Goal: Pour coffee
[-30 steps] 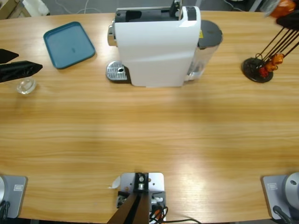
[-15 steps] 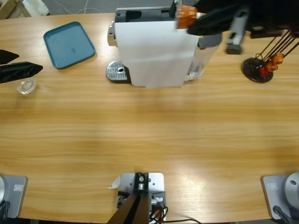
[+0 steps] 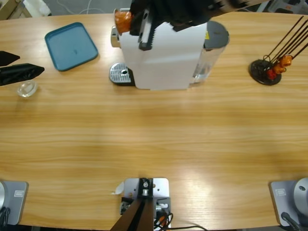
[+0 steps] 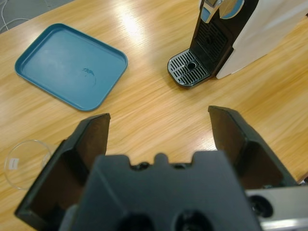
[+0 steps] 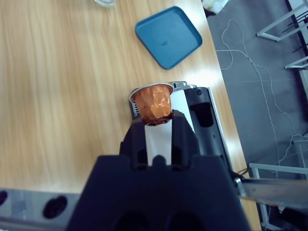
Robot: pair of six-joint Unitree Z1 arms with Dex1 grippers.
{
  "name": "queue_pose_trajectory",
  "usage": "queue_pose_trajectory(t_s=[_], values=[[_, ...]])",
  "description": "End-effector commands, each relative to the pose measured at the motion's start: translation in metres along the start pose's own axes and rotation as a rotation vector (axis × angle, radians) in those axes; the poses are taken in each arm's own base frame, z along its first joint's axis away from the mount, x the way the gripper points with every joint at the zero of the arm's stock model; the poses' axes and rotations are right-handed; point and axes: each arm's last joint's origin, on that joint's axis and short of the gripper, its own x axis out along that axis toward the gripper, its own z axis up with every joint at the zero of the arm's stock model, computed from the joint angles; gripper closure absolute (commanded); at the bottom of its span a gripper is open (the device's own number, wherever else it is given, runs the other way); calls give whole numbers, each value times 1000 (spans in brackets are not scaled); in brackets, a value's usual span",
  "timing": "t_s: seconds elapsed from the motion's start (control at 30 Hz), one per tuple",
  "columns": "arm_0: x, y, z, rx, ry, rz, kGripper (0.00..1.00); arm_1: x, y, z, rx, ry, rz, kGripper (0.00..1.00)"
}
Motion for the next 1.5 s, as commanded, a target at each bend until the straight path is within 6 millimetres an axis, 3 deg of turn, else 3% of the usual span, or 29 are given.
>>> queue_pose_trajectory(t_s=[0.03, 0.33, 0.6, 1.1, 1.5], values=[[11, -2, -12, -2, 61, -11, 119, 36, -12, -10, -11, 54, -26, 1000], [13, -2, -12, -2, 67, -11, 119, 41, -43, -18, -8, 73, -88, 1000], [14, -2, -12, -2, 68, -9, 119, 63, -45, -16, -15, 84, -68, 1000], [14, -2, -12, -2, 68, -9, 119, 69, -45, -19, -20, 99, -65, 1000], [15, -2, -12, -2, 71, -9, 119, 79, -52, -35, 3, 151, -73, 1000]])
